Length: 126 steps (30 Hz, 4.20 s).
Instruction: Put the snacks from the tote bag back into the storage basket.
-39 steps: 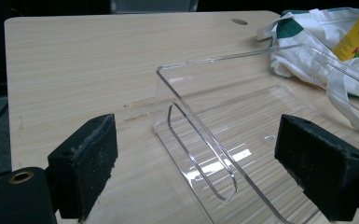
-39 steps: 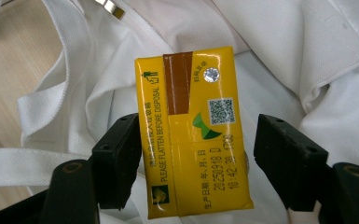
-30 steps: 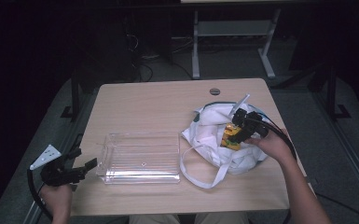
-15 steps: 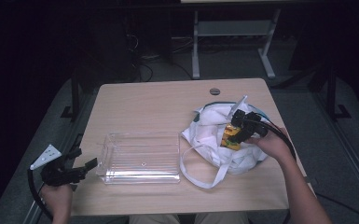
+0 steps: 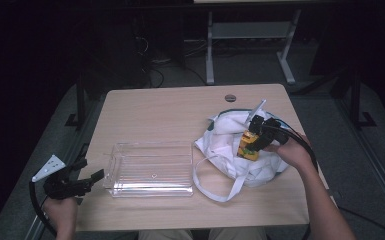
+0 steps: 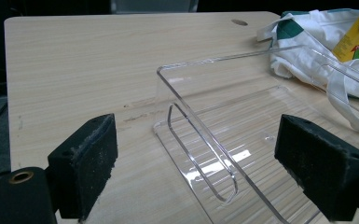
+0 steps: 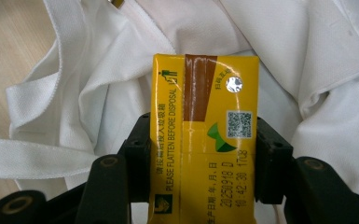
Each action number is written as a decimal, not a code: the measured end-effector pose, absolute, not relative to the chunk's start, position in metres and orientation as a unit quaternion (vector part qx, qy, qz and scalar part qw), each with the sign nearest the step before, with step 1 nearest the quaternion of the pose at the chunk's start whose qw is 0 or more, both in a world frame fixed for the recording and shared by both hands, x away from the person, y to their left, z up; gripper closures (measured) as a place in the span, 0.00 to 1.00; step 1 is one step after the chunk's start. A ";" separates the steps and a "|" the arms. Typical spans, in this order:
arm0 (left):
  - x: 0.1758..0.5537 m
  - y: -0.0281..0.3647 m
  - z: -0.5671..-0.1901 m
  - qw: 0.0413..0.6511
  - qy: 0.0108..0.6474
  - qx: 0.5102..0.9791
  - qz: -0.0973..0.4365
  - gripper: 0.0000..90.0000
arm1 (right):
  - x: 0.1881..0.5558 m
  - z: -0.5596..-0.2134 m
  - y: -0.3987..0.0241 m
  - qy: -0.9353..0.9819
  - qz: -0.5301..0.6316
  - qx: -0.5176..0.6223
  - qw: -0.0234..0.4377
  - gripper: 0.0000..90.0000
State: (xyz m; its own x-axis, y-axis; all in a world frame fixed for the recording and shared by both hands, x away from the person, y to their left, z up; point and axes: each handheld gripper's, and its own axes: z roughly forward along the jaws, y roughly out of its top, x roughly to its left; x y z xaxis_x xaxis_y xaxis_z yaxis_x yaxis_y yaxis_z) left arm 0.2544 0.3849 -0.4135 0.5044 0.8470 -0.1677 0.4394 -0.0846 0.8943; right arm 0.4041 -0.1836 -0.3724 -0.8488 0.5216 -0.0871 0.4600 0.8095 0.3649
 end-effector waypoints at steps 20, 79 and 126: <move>0.254 0.385 -0.413 0.502 0.454 0.707 0.204 0.14 | 0.394 -0.332 -0.189 0.941 0.198 0.256 0.096 0.57; 0.253 0.385 -0.412 0.507 0.454 0.703 0.207 0.14 | 0.341 -0.271 -0.147 0.952 0.231 0.180 0.088 0.57; 0.252 0.387 -0.412 0.505 0.454 0.704 0.206 0.14 | 0.324 -0.254 -0.079 0.961 0.248 0.099 0.064 0.57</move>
State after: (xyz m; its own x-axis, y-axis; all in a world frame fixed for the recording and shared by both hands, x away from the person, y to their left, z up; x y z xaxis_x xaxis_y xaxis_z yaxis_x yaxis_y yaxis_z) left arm 0.2524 0.3869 -0.4117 0.5017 0.8486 -0.1678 0.4319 -0.0776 0.8986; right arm 0.3242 -0.0787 -0.2544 -0.9721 0.2228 -0.0732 0.1594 0.8568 0.4905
